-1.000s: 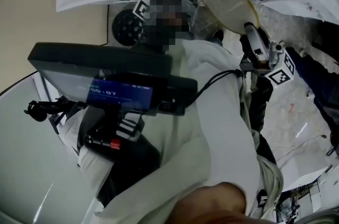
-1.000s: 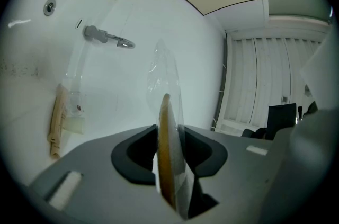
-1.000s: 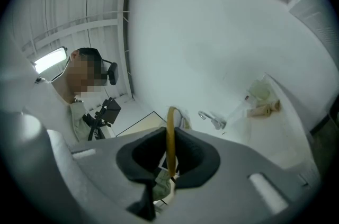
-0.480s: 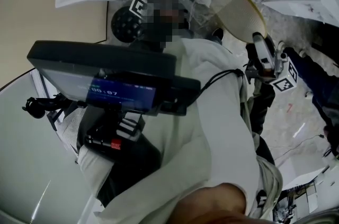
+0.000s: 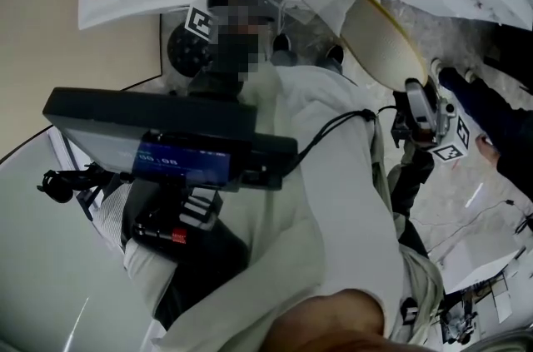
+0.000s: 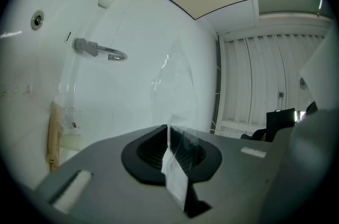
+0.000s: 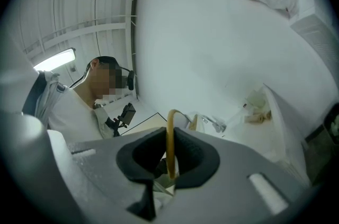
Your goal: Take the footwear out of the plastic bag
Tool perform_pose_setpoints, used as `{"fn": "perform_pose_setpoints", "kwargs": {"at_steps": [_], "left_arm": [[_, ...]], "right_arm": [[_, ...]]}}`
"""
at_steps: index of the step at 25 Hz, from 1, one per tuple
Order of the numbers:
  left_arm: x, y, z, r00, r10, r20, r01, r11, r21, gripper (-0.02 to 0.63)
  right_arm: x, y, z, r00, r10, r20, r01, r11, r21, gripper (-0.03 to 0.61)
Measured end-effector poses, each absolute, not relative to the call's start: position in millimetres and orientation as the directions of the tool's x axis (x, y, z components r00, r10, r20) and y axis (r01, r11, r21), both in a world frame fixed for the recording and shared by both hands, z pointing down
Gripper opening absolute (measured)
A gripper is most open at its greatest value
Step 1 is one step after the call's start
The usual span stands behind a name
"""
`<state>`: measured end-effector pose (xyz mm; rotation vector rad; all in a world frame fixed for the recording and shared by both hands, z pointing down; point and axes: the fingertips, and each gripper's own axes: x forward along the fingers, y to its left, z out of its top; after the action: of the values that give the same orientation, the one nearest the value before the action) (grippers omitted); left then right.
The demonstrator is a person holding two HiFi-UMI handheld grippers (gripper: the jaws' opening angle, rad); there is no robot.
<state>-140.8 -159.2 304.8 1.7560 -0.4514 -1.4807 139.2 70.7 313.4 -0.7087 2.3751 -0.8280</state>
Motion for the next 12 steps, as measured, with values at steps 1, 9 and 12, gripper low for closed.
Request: {"fn": "perform_pose_setpoints", "kwargs": {"at_steps": [1, 9, 12], "left_arm": [[-142.7, -160.3, 304.2, 0.257, -0.699, -0.667, 0.206, -0.635, 0.744, 0.005], [-151.7, -166.6, 302.4, 0.257, -0.694, -0.672, 0.196, -0.644, 0.74, 0.004], [-152.9, -169.6, 305.8, 0.257, -0.694, -0.673, 0.204, -0.642, 0.74, 0.003]], "right_arm": [[142.3, 75.4, 312.1, -0.729, -0.62, -0.292, -0.306, 0.676, -0.67, 0.04], [174.0, 113.4, 295.0, -0.707, -0.647, -0.287, -0.368, 0.682, -0.632, 0.04], [186.3, 126.7, 291.2, -0.697, -0.666, -0.267, -0.405, 0.673, -0.619, 0.04]]}}
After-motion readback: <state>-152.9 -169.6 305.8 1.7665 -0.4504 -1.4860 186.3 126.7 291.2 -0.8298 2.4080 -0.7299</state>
